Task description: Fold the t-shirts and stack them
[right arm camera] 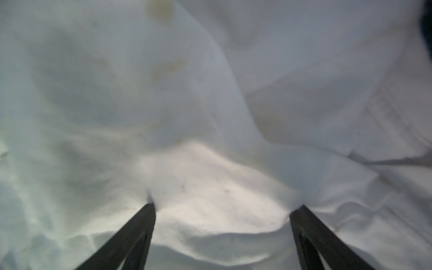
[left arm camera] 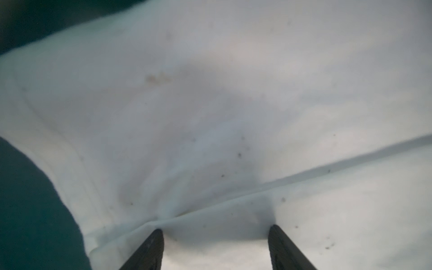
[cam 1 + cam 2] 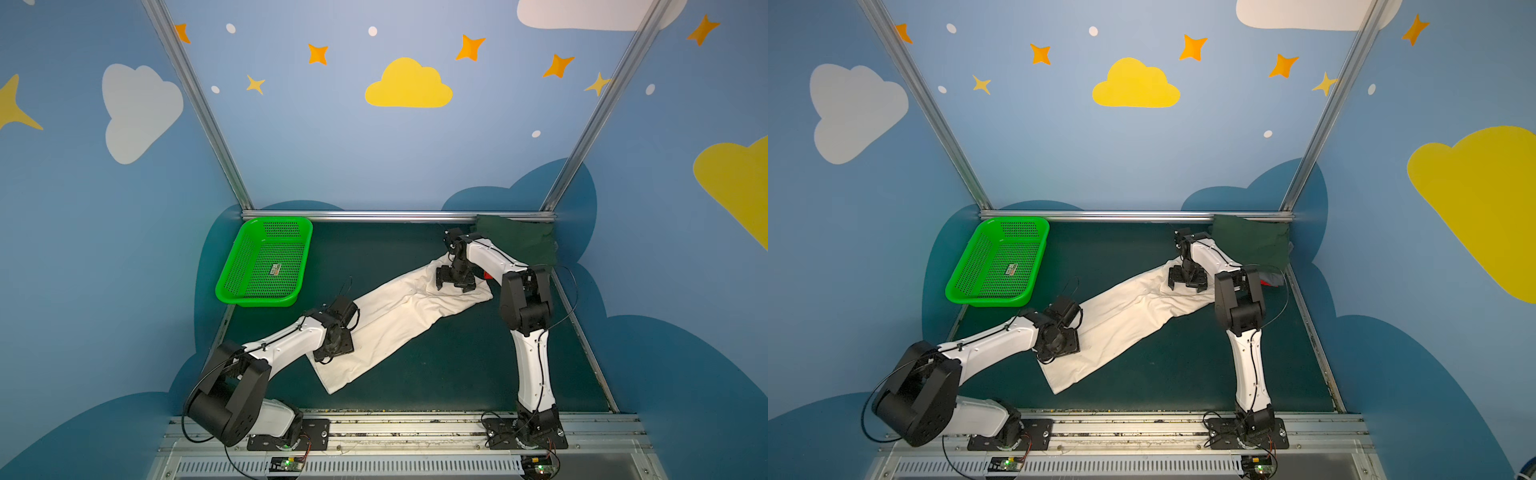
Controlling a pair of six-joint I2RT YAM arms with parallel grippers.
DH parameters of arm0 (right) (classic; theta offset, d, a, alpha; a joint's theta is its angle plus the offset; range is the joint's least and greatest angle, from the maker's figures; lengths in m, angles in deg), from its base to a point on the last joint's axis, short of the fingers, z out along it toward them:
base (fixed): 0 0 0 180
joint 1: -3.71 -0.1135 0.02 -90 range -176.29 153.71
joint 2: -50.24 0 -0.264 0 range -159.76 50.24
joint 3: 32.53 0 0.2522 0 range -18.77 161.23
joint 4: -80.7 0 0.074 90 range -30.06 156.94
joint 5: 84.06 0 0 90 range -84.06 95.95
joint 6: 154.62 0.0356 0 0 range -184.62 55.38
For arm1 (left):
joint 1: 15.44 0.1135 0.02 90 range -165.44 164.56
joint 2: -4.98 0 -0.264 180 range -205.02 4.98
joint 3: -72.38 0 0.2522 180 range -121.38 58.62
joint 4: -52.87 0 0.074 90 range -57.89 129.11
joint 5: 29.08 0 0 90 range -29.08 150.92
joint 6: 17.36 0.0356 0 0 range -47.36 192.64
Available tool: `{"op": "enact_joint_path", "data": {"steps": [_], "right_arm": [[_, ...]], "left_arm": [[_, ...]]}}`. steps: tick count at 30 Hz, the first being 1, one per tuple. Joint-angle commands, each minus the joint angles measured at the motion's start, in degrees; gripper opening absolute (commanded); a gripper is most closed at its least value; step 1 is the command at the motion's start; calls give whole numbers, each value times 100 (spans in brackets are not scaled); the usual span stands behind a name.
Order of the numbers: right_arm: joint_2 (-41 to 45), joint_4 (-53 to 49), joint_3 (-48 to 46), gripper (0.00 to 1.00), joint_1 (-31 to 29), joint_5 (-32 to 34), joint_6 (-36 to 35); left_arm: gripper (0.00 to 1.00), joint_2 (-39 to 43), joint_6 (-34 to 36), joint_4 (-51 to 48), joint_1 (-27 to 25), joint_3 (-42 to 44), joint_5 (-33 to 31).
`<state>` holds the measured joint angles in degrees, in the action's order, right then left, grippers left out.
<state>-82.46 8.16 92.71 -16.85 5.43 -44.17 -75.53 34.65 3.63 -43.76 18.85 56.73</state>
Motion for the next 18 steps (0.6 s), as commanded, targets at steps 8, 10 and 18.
{"op": "enact_joint_path", "data": {"steps": [8, 10, 18], "right_arm": [[-1041, -947, 1597, 88, -19, -430, -502], [-1169, -1034, 1833, 88, -41, -501, -537], [-1578, -1279, 2711, 88, -37, -766, -622]], "left_arm": [[70, -191, -636, 450, -535, 502, 234], [69, -389, -740, 490, -720, 426, 301], [68, -1039, -1043, 459, -1705, -124, 408]]}}
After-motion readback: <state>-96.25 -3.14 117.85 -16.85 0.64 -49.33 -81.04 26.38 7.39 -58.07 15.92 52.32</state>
